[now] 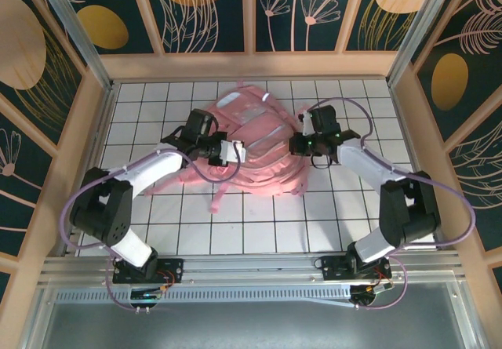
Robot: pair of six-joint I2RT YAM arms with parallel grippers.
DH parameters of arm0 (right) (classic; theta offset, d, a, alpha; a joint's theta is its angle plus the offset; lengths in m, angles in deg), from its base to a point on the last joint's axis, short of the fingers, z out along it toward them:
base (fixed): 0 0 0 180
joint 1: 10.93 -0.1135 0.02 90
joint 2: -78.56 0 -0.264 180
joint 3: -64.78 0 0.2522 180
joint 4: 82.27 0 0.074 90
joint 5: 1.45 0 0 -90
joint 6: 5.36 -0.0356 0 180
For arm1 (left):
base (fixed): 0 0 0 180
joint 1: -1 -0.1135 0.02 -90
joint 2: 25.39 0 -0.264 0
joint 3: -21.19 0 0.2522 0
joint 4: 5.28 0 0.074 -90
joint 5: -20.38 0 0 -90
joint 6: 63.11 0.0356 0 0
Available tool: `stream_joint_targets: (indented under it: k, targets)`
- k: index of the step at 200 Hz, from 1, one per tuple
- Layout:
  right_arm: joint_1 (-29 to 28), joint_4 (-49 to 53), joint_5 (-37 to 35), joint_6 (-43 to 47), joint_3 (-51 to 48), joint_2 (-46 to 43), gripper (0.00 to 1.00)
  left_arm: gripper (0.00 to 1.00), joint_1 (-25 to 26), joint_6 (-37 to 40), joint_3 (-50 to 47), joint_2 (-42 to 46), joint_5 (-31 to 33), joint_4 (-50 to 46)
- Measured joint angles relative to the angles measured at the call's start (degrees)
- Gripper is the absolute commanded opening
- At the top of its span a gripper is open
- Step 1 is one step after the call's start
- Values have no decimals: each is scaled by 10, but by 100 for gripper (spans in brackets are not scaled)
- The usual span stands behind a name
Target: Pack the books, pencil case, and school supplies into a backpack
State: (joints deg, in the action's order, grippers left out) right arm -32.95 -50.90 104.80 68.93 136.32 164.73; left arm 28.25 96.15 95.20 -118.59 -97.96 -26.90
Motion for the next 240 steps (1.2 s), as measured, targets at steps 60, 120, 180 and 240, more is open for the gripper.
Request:
stream_joint_targets:
  k: [60,120,180,240]
  targets:
    - [-117,-24,-2,-65,-5,-6,0,99,-23,-42,73,-23,20,-75]
    - [-117,-33,10,-67,-4,12,0,99,82,-263,-34,106,23,-43]
    - [-99,-34,21,-59,-11,0,0,94,96,-407,106,-52,110,-30]
    - [-99,-37,31,-74,-15,-8,0,5,113,-378,108,-92,137,-62]
